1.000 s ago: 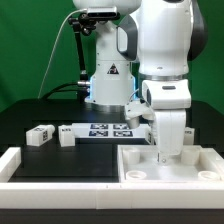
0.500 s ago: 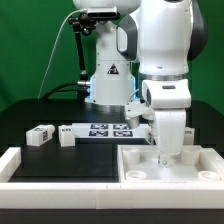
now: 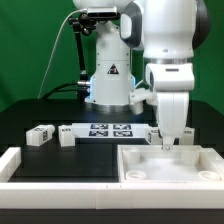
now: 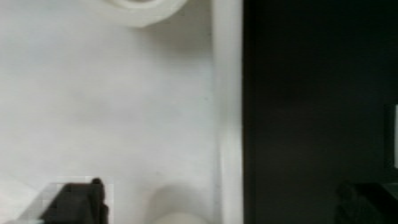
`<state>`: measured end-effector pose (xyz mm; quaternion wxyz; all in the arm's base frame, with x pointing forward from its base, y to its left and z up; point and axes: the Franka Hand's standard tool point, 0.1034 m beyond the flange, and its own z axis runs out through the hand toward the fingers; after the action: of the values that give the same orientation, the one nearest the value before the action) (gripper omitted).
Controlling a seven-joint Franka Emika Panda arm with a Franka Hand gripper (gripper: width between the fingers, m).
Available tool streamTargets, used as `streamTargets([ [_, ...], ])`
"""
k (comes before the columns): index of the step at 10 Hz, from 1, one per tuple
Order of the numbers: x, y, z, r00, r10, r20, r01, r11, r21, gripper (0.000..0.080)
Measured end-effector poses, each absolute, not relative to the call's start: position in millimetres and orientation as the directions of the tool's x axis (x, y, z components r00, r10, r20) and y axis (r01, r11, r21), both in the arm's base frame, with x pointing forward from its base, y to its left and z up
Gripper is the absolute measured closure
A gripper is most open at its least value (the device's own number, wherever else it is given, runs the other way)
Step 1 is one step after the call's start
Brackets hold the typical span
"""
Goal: Assemble one leg
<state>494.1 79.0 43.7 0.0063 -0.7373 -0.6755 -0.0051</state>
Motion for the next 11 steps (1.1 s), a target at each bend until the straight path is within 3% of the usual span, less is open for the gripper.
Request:
streamTargets([
  [2, 495, 83, 57.0, 0.098, 0.995, 0.013, 0.995, -0.099, 0.015, 0.0151],
  [5, 494, 82, 53.5, 0.209, 0.978, 0.017, 0.978, -0.209, 0.006, 0.0151],
  [8, 473, 79, 50.9, 0.606, 0.794, 0.048, 0.795, -0.607, -0.004, 0.0151],
  [11, 446, 96, 43.5, 0.920, 0.386, 0.066, 0.389, -0.920, -0.052, 0.0151],
])
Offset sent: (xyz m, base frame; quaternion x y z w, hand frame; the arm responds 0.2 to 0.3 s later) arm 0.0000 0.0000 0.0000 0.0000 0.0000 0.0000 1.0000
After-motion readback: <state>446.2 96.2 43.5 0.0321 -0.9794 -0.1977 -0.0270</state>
